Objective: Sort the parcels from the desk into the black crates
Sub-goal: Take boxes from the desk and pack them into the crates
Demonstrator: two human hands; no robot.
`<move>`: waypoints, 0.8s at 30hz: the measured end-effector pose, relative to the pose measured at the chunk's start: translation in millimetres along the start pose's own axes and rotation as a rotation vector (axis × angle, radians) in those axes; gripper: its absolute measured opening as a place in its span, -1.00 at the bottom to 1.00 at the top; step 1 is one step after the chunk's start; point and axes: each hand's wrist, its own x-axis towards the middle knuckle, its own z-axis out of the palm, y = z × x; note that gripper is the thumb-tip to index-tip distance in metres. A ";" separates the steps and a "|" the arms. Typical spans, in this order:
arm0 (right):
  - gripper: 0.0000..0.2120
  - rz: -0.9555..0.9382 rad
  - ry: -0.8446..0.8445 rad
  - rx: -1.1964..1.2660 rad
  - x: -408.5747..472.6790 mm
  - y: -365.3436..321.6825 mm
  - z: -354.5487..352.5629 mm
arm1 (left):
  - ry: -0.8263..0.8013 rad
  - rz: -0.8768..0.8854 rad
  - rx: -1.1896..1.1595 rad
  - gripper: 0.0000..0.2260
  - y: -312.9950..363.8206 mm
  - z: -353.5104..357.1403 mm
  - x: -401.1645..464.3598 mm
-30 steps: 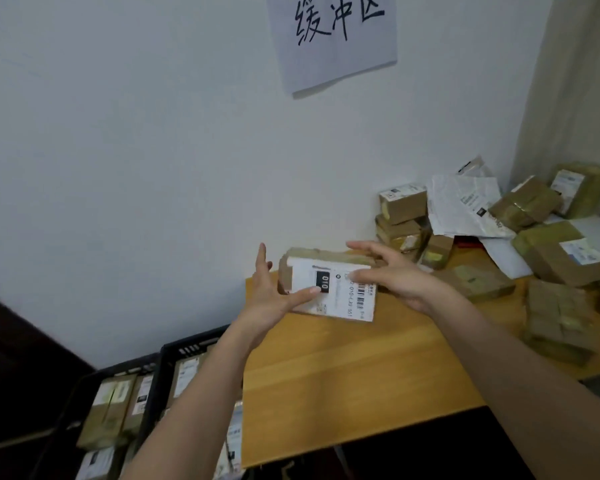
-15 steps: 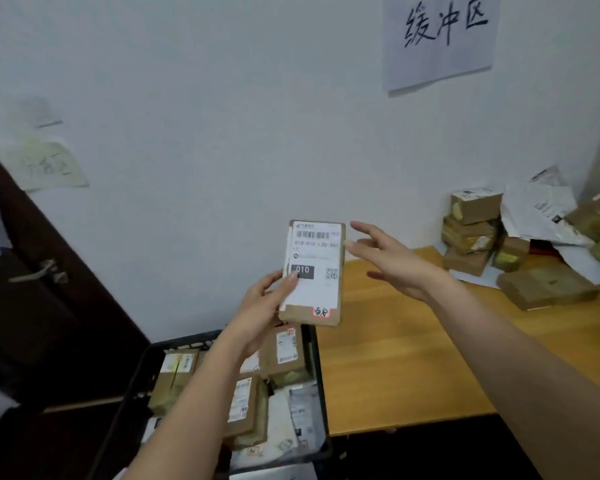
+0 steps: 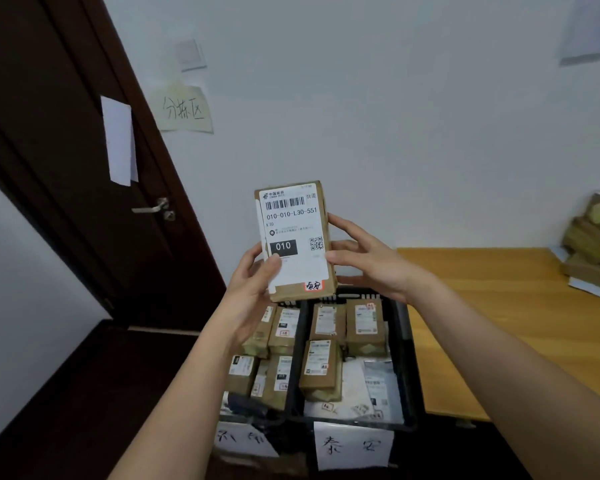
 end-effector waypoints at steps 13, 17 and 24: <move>-0.42 0.194 -0.083 -0.019 107.3 32.2 9.1 | 0.068 -0.132 0.157 -0.56 -3.3 -53.6 58.8; -0.44 0.279 -0.061 -0.015 148.4 47.0 -19.0 | 0.047 -0.250 0.235 -0.58 -14.6 -51.2 117.7; -0.26 0.441 -0.015 -0.007 195.0 107.0 -73.4 | 0.037 -0.439 0.271 -0.70 -79.7 -34.9 210.1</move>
